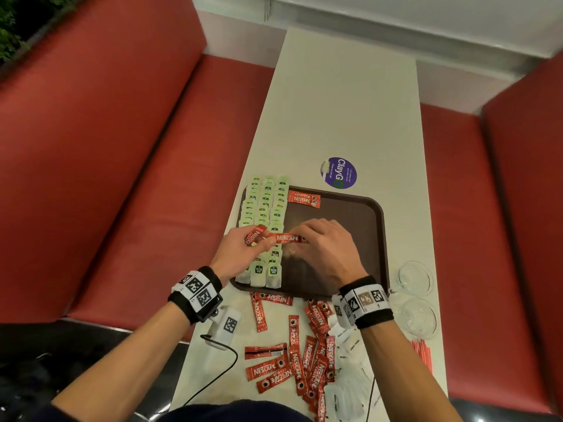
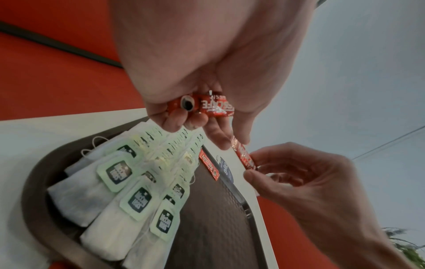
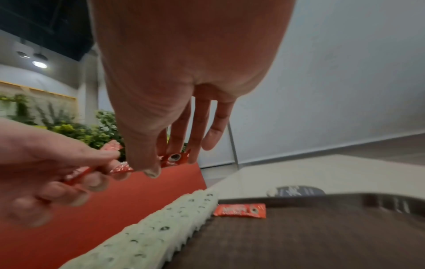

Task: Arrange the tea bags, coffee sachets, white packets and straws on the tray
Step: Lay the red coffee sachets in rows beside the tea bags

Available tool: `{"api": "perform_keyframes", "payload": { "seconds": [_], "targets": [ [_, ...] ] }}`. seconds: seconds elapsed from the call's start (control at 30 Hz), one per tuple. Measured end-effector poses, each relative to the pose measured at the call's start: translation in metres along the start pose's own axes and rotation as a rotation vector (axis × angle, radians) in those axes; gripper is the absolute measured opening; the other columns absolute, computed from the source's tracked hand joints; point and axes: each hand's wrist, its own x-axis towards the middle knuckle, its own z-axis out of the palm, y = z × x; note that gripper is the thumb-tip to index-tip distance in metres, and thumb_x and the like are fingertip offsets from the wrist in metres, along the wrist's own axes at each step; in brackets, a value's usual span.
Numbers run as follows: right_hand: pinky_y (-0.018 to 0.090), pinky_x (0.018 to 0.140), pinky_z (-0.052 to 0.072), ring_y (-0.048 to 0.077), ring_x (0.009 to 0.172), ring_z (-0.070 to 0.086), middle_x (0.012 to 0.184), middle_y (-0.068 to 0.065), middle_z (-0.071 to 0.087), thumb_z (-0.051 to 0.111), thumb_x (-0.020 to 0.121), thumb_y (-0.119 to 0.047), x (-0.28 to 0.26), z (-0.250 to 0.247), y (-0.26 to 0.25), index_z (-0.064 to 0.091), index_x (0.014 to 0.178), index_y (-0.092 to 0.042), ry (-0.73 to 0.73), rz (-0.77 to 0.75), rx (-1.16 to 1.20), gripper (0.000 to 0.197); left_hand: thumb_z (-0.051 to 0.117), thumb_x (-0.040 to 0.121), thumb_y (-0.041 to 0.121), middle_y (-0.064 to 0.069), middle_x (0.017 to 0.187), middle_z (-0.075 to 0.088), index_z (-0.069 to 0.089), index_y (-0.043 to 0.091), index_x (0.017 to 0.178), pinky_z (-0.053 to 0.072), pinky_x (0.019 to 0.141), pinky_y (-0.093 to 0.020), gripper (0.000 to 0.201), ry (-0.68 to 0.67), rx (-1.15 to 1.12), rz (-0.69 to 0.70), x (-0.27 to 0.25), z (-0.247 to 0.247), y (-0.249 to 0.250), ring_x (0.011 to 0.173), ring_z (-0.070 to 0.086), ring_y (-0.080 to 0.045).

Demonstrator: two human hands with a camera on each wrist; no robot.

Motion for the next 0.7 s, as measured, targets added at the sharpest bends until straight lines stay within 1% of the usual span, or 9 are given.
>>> {"api": "perform_keyframes", "payload": {
  "seconds": [0.07,0.13,0.2,0.23,0.3,0.37,0.47,0.57,0.7],
  "targets": [
    [0.036,0.080,0.054,0.018,0.096,0.069,0.109,-0.007,0.076,0.081,0.094,-0.037,0.011,0.010,0.020,0.077,0.112,-0.028,-0.021,0.109,0.065,0.021,0.073,0.100,0.047,0.004,0.096,0.079,0.075,0.025,0.108,0.057,0.079,-0.029,0.023,0.033,-0.012,-0.022,0.001,-0.002,-0.002,0.090,0.073,-0.011],
    [0.039,0.085,0.058,0.018,0.099,0.067,0.110,-0.007,0.074,0.080,0.094,-0.037,0.022,0.025,0.043,0.075,0.113,-0.030,-0.064,0.244,0.103,0.021,0.066,0.103,0.049,0.006,0.101,0.075,0.068,0.024,0.114,0.056,0.078,-0.029,0.028,0.044,-0.051,-0.075,-0.002,-0.003,0.000,0.091,0.071,-0.011],
    [0.040,0.090,0.058,0.019,0.104,0.065,0.112,-0.005,0.072,0.079,0.094,-0.037,0.034,0.041,0.062,0.074,0.115,-0.029,-0.090,0.355,0.123,0.022,0.059,0.108,0.045,0.009,0.101,0.069,0.059,0.022,0.116,0.049,0.076,-0.027,0.024,0.029,-0.103,-0.138,-0.006,-0.001,-0.001,0.085,0.064,-0.010],
    [0.040,0.089,0.056,0.020,0.106,0.065,0.113,-0.003,0.071,0.078,0.094,-0.037,0.041,0.048,0.069,0.073,0.115,-0.028,-0.092,0.397,0.129,0.023,0.055,0.110,0.043,0.008,0.099,0.065,0.054,0.022,0.115,0.046,0.074,-0.029,0.021,0.016,-0.112,-0.164,-0.007,-0.001,-0.002,0.081,0.059,-0.012],
    [0.040,0.086,0.054,0.024,0.107,0.064,0.113,0.000,0.070,0.076,0.094,-0.035,0.056,0.061,0.077,0.072,0.115,-0.025,-0.099,0.454,0.128,0.024,0.046,0.109,0.034,-0.002,0.094,0.059,0.042,0.019,0.113,0.042,0.069,-0.035,0.016,-0.013,-0.125,-0.194,-0.008,0.000,-0.008,0.078,0.049,-0.018],
    [0.040,0.086,0.054,0.026,0.110,0.063,0.114,0.002,0.070,0.076,0.094,-0.033,0.069,0.072,0.082,0.072,0.116,-0.023,-0.113,0.481,0.129,0.025,0.037,0.110,0.021,-0.008,0.092,0.056,0.034,0.019,0.108,0.040,0.064,-0.039,0.004,-0.033,-0.142,-0.191,-0.011,0.002,-0.010,0.076,0.046,-0.021],
    [0.040,0.085,0.052,0.028,0.110,0.061,0.112,0.003,0.068,0.076,0.095,-0.030,0.081,0.082,0.087,0.073,0.117,-0.023,-0.111,0.497,0.139,0.024,0.036,0.112,0.015,-0.006,0.091,0.058,0.036,0.015,0.108,0.044,0.068,-0.040,0.004,-0.035,-0.115,-0.175,-0.017,0.002,-0.013,0.075,0.049,-0.019],
    [0.041,0.084,0.052,0.029,0.110,0.060,0.111,0.004,0.067,0.079,0.095,-0.028,0.089,0.084,0.089,0.074,0.116,-0.024,-0.117,0.504,0.145,0.022,0.040,0.113,0.014,-0.006,0.092,0.063,0.041,0.009,0.115,0.048,0.069,-0.038,0.005,-0.024,-0.103,-0.167,-0.021,0.000,-0.016,0.074,0.053,-0.015],
    [0.046,0.089,0.055,0.029,0.113,0.060,0.117,0.006,0.068,0.087,0.090,-0.027,0.094,0.082,0.091,0.075,0.118,-0.024,-0.155,0.526,0.170,0.030,0.049,0.114,0.018,-0.005,0.094,0.071,0.050,0.011,0.114,0.054,0.070,-0.037,0.007,-0.007,-0.110,-0.131,-0.024,-0.001,-0.018,0.074,0.060,-0.011]
  ]
}}
